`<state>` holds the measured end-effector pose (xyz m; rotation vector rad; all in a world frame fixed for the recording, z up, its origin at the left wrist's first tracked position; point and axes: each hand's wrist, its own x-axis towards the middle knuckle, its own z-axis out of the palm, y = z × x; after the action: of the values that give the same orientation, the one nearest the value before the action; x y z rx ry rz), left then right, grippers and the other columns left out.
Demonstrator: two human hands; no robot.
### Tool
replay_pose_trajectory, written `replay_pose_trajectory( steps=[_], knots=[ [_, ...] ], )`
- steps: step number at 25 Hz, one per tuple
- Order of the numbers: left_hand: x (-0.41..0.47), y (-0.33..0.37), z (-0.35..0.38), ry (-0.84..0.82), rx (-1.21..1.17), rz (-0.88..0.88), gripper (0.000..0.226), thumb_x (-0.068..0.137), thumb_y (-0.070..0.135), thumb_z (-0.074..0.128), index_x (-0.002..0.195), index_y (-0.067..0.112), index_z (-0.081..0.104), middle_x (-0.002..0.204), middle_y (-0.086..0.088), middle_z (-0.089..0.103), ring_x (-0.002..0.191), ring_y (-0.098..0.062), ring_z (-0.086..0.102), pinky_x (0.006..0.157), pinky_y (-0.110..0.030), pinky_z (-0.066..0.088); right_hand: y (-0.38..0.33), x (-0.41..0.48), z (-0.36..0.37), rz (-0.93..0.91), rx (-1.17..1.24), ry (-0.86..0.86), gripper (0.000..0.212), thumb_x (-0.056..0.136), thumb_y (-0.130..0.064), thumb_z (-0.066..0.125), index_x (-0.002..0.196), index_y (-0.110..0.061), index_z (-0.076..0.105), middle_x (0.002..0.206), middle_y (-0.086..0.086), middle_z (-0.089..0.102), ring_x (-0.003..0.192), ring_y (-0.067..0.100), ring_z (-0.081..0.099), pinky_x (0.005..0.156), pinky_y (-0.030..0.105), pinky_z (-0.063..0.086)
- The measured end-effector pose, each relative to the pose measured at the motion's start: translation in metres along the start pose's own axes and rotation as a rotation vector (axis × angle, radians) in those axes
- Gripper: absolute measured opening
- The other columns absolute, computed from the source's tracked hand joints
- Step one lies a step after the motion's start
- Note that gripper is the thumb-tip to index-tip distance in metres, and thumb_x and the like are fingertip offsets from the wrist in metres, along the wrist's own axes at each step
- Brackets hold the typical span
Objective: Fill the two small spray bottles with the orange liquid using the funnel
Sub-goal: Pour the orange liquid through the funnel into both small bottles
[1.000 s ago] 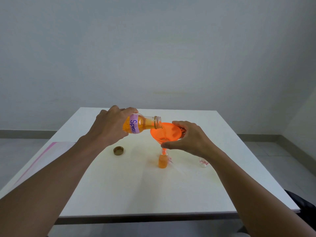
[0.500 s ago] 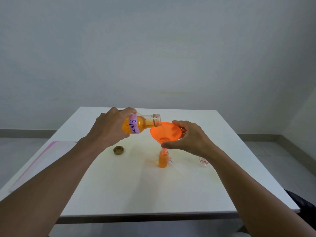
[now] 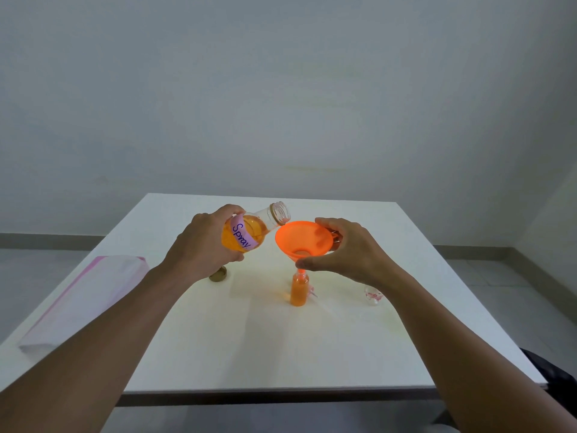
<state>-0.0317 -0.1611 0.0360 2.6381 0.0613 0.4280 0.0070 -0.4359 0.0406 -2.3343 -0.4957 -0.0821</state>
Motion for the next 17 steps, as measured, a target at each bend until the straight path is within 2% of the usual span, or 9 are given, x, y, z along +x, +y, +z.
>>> replay_pose_trajectory(
  steps=[11, 17],
  knots=[
    [-0.0060, -0.0040, 0.0088, 0.003, -0.075, -0.014, 0.088, 0.061, 0.030, 0.093, 0.135, 0.032, 0.046, 0.123, -0.001, 0.061, 0.101, -0.020, 0.058, 0.077, -0.035, 0.058, 0.0011, -0.0018, 0.0012, -0.002, 0.002, 0.009, 0.104, 0.057, -0.059, 0.091, 0.146, -0.026, 0.049, 0.138, -0.007, 0.056, 0.115, 0.015, 0.057, 0.089, 0.029, 0.050],
    [-0.0062, -0.0016, 0.0054, 0.020, -0.110, -0.024, 0.086, 0.063, 0.029, 0.092, 0.136, 0.030, 0.046, 0.126, -0.001, 0.060, 0.100, -0.015, 0.052, 0.073, -0.025, 0.047, -0.0002, -0.0021, -0.0018, 0.003, 0.012, 0.004, 0.104, 0.057, -0.060, 0.090, 0.146, -0.028, 0.048, 0.138, -0.009, 0.055, 0.112, 0.011, 0.055, 0.086, 0.027, 0.048]
  ],
)
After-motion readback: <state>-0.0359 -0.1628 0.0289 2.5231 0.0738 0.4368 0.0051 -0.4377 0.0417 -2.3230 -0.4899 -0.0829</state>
